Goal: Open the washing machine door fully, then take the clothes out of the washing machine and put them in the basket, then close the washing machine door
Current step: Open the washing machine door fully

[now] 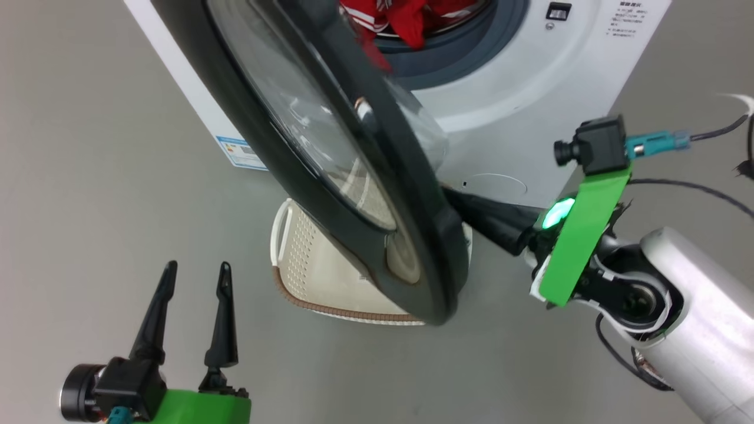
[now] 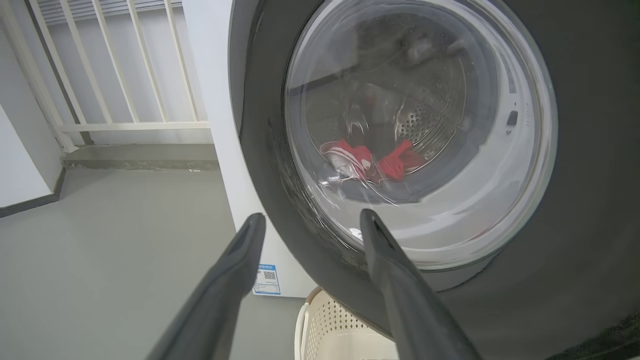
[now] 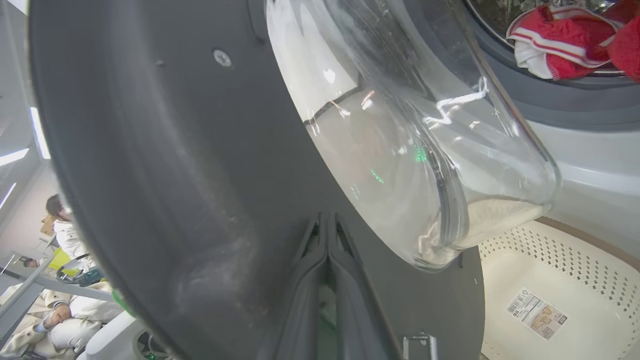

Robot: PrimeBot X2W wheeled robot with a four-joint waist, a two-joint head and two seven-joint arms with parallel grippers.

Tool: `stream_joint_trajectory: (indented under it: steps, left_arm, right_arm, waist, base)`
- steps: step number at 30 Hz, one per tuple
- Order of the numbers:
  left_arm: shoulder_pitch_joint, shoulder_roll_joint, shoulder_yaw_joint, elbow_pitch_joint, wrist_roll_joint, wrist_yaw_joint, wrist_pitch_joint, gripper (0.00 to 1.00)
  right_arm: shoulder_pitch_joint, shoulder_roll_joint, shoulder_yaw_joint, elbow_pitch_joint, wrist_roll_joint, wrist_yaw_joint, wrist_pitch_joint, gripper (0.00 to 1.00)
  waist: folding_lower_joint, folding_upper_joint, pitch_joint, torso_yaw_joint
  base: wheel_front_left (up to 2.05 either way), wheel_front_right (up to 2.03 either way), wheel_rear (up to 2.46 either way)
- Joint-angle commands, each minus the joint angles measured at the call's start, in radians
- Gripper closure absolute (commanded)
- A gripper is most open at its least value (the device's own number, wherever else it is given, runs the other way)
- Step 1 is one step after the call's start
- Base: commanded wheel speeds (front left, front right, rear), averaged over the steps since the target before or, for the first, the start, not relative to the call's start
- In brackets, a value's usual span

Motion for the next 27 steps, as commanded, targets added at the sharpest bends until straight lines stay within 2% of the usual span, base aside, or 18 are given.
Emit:
stream_joint_trajectory:
  steps: [1,12,27]
  left_arm:
    - [-0.001,0.016,0.037,-0.028,-0.005,0.011,-0.006,0.0]
    - [0.023,0.016,0.036,-0.026,-0.008,0.015,-0.006,0.0]
    - [0.049,0.019,0.033,-0.012,-0.013,0.012,-0.006,0.0]
  right_arm:
    - [0.031,0.011,0.02,-0.043,0.011,0.002,-0.004,1.0]
    - [0.066,0.026,0.081,-0.088,0.026,0.002,-0.03,1.0]
    - [0.066,0.097,0.179,-0.045,0.037,0.002,-0.06,1.0]
  waist:
    - [0.0,0.0,-0.012,0.012]
    - [0.0,0.0,-0.055,0.055]
    - [0.0,0.0,-0.098,0.104]
  base:
    - [0.0,0.0,0.0]
    - [0.0,0.0,0.0]
    - [0.0,0.0,0.0]
